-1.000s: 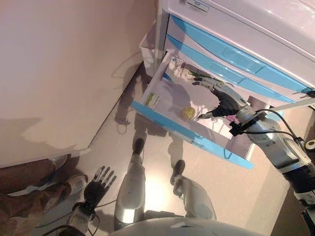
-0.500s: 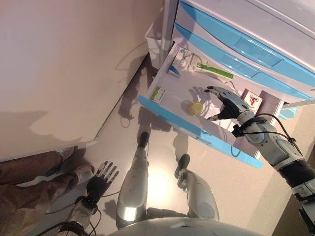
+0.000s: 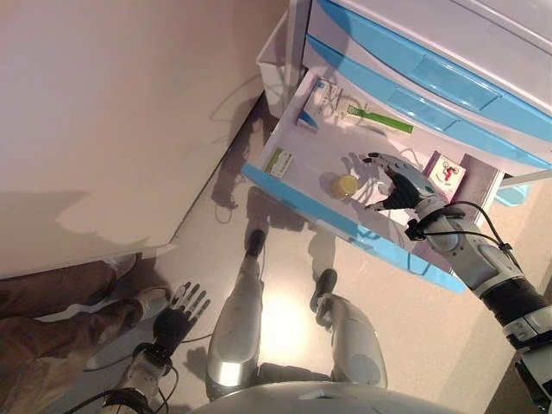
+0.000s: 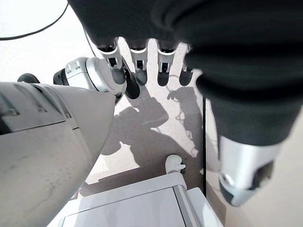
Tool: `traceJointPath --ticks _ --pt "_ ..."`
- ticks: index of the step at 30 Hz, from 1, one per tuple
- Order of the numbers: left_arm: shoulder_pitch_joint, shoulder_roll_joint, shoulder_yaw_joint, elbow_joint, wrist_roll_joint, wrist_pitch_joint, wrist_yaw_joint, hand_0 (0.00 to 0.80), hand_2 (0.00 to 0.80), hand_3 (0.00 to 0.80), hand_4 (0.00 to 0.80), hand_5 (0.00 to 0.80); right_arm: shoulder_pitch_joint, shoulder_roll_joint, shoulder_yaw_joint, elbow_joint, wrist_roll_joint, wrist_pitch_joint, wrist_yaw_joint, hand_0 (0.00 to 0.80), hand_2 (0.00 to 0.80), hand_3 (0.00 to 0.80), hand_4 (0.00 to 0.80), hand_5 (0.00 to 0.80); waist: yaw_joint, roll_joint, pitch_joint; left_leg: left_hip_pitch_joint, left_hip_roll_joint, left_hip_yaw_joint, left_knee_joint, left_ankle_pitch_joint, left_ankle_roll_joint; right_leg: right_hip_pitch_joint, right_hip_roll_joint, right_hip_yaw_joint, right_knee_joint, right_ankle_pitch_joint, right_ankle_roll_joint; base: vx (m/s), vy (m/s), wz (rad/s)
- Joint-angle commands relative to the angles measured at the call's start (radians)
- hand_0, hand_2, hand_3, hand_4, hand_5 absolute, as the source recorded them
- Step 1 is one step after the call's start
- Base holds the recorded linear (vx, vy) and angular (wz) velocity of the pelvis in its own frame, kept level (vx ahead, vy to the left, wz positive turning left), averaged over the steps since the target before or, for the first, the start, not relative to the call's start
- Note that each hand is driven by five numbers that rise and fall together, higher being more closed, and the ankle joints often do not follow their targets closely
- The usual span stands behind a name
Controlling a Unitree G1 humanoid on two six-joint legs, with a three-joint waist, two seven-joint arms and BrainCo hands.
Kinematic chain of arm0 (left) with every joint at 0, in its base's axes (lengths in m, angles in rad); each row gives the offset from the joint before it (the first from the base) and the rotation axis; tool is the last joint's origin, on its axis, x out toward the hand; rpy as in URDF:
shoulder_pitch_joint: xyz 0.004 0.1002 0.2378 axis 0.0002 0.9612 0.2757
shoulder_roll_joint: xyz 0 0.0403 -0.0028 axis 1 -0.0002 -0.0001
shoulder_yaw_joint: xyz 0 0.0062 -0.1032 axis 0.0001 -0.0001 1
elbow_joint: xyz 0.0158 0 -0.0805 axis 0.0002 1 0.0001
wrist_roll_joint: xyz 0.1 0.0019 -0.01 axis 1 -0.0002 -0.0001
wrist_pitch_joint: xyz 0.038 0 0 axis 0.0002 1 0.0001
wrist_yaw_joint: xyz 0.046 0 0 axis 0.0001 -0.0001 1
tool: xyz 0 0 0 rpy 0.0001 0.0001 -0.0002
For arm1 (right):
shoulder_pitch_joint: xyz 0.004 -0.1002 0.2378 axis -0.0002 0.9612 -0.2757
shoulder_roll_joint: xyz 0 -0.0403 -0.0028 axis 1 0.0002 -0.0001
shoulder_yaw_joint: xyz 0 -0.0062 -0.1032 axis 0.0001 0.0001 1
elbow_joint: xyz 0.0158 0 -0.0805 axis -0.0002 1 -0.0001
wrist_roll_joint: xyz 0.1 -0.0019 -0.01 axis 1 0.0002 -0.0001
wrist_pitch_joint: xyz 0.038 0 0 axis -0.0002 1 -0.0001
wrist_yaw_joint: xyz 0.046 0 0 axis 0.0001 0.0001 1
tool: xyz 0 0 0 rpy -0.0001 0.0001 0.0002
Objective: Open the drawer and pick up the medicine
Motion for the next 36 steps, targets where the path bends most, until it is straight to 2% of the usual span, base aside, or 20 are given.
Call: traceJointPath --ticks 1,14,36 --pt "0.048 0.015 -0.038 -0.041 -0.018 -0.006 -0.005 0.0 0.0 0.0 0.0 0.0 -0.027 -0.016 0.03 -0.033 0.027 -0.039 -0.019 0.0 0.0 0.0 0.0 0.0 0.008 0.005 -0.038 -0.029 -0.016 0.02 0.098 -0.135 0.025 -0.038 0.018 -0.001 -0.025 0.058 -0.02 0.0 0.0 0.0" --pt "0.044 0.003 -0.051 -0.036 -0.025 -0.003 -0.012 0.0 0.0 0.0 0.0 0.0 -0.059 0.016 0.075 -0.018 0.005 -0.043 0.0 0.0 0.0 0.0 0.0 0.0 0.017 0.025 -0.024 -0.035 -0.026 0.013 0.105 -0.131 0.03 -0.053 0.01 -0.012 0.004 0.048 -0.026 0.003 0.011 0.02" --pt "0.035 0.014 -0.049 -0.028 -0.03 0.0 -0.017 0.0 0.0 0.0 0.0 0.0 -0.111 0.049 0.118 0.033 0.0 0.01 -0.015 0.0 0.0 0.0 0.0 0.0 0.035 0.012 -0.017 -0.045 -0.029 0.007 0.109 -0.132 0.036 -0.063 0.013 -0.02 0.008 0.053 -0.025 0.003 0.0 0.01"
